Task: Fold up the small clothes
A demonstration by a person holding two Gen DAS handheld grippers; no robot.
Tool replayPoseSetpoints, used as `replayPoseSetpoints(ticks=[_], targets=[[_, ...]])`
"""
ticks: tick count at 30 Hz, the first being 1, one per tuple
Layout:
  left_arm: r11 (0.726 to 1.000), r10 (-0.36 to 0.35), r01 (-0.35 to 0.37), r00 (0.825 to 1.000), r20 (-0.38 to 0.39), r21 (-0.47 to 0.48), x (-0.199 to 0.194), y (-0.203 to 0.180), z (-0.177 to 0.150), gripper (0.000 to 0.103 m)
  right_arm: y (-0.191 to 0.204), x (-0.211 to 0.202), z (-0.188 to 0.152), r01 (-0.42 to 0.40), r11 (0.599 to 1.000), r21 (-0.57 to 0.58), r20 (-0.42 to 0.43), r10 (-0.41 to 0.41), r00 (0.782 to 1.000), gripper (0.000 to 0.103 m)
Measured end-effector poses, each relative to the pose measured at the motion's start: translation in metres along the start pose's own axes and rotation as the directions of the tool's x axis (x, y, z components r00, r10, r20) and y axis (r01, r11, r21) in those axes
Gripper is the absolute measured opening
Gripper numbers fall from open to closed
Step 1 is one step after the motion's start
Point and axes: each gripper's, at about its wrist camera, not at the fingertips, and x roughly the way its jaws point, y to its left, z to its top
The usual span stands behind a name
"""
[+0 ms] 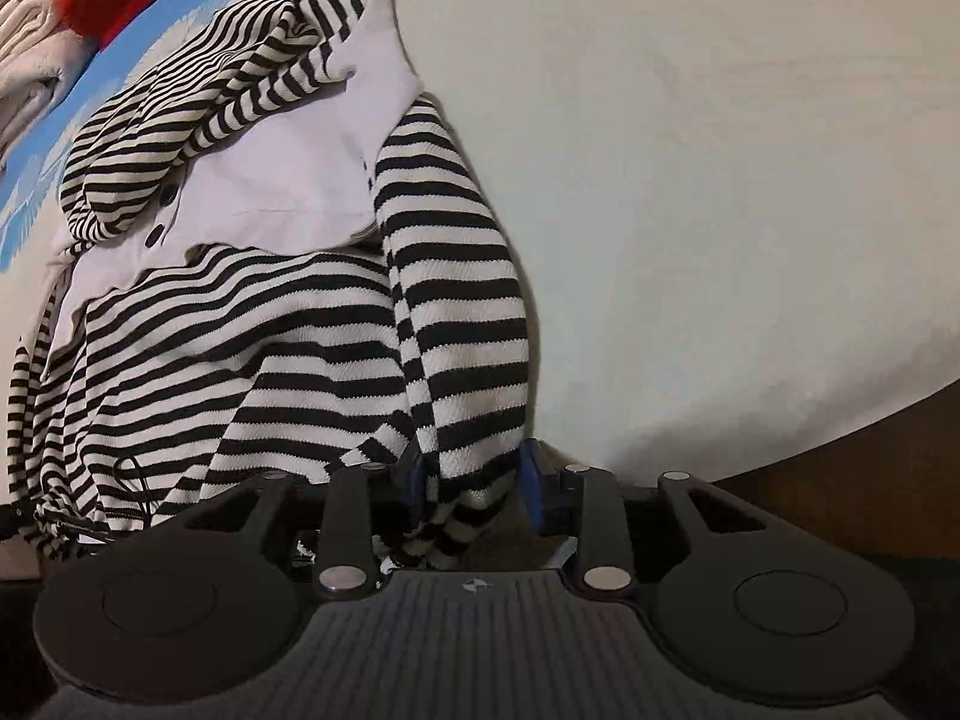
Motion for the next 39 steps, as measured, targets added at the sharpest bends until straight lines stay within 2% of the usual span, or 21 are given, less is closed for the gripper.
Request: replayPoseSetpoints(ticks=[1, 2, 3, 5, 8, 10, 15, 21, 25, 28, 31, 32, 33, 34, 35, 36, 37, 38, 39], targets=[[1.0, -0.016, 0.016, 1.0, 0.009, 0.002, -0.002, -0.001, 0.001, 0.016, 0.001, 0.0, 0.0, -0.005, 1.0, -0.002, 0.005, 0.005, 1.0, 0.028], [1.0, -0.022, 0.022, 0.999, 0.023, 0.009, -0.004, -0.003, 0.0, 0.01, 0.001, -0.002, -0.001, -0.018, 1.0, -0.005, 0.009, 0.018, 1.0, 0.015], [0.999, -0.027, 0.026, 0.999, 0.038, 0.019, -0.007, -0.005, -0.001, 0.008, 0.001, -0.004, -0.001, -0.029, 1.0, -0.01, 0.019, 0.029, 0.999, 0.009], [0.999, -0.037, 0.034, 0.997, 0.069, 0.033, -0.013, -0.007, -0.003, 0.007, 0.003, -0.007, 0.0, -0.041, 0.999, -0.018, 0.053, 0.042, 0.998, 0.007], [0.997, -0.042, 0.034, 0.991, 0.128, 0.069, -0.029, -0.013, -0.004, 0.006, 0.0, -0.025, 0.002, -0.089, 0.996, 0.006, 0.125, 0.087, 0.988, 0.006], [0.991, -0.057, 0.036, 0.984, 0.168, 0.125, -0.045, -0.021, -0.003, 0.006, 0.0, -0.043, 0.006, -0.122, 0.992, 0.009, 0.178, 0.119, 0.977, 0.005], [0.971, -0.136, 0.074, 0.954, 0.268, 0.228, -0.108, -0.027, -0.003, 0.006, -0.003, -0.107, 0.005, -0.229, 0.973, -0.015, 0.3, 0.223, 0.927, 0.005], [0.94, -0.263, 0.186, 0.93, 0.258, 0.288, -0.176, -0.007, -0.026, 0.006, -0.017, -0.17, -0.027, -0.297, 0.953, -0.06, 0.303, 0.301, 0.904, 0.005], [0.915, -0.303, 0.217, 0.927, 0.222, 0.34, -0.19, -0.01, -0.02, 0.006, -0.022, -0.188, -0.034, -0.307, 0.95, -0.05, 0.284, 0.308, 0.908, 0.005], [0.912, -0.303, 0.213, 0.926, 0.226, 0.35, -0.178, -0.018, 0.013, 0.006, -0.016, -0.178, -0.011, -0.317, 0.948, -0.026, 0.269, 0.313, 0.911, 0.005], [0.926, -0.298, 0.224, 0.928, 0.224, 0.303, -0.148, -0.024, 0.076, 0.006, -0.004, -0.157, 0.033, -0.287, 0.957, -0.026, 0.266, 0.284, 0.921, 0.005], [0.936, -0.285, 0.221, 0.931, 0.226, 0.273, -0.135, -0.027, 0.101, 0.008, 0.001, -0.147, 0.055, -0.287, 0.957, -0.033, 0.271, 0.285, 0.92, 0.005], [0.952, -0.277, 0.235, 0.935, 0.22, 0.198, -0.119, -0.026, 0.13, 0.016, 0.007, -0.135, 0.082, -0.29, 0.956, -0.031, 0.279, 0.287, 0.916, 0.005], [0.959, -0.278, 0.259, 0.936, 0.216, 0.111, -0.1, -0.024, 0.161, 0.017, 0.011, -0.12, 0.111, -0.293, 0.956, -0.006, 0.293, 0.282, 0.914, 0.005], [0.962, -0.272, 0.266, 0.938, 0.217, 0.054, -0.085, -0.021, 0.184, 0.027, 0.012, -0.105, 0.137, -0.294, 0.955, 0.026, 0.313, 0.271, 0.91, 0.009], [0.967, -0.25, 0.256, 0.944, 0.217, 0.001, -0.072, -0.018, 0.203, 0.032, 0.013, -0.089, 0.161, -0.293, 0.955, 0.052, 0.331, 0.261, 0.907, 0.016], [0.971, -0.22, 0.235, 0.949, 0.226, -0.043, -0.062, -0.015, 0.217, 0.032, 0.015, -0.071, 0.183, -0.279, 0.957, 0.072, 0.352, 0.238, 0.905, 0.021], [0.97, -0.21, 0.233, 0.946, 0.245, -0.066, -0.056, -0.013, 0.222, 0.032, 0.015, -0.06, 0.194, -0.239, 0.966, 0.097, 0.372, 0.188, 0.909, 0.029], [0.961, -0.234, 0.264, 0.933, 0.272, -0.079, -0.052, -0.008, 0.222, 0.032, 0.015, -0.052, 0.201, -0.182, 0.975, 0.127, 0.392, 0.119, 0.912, 0.03]])
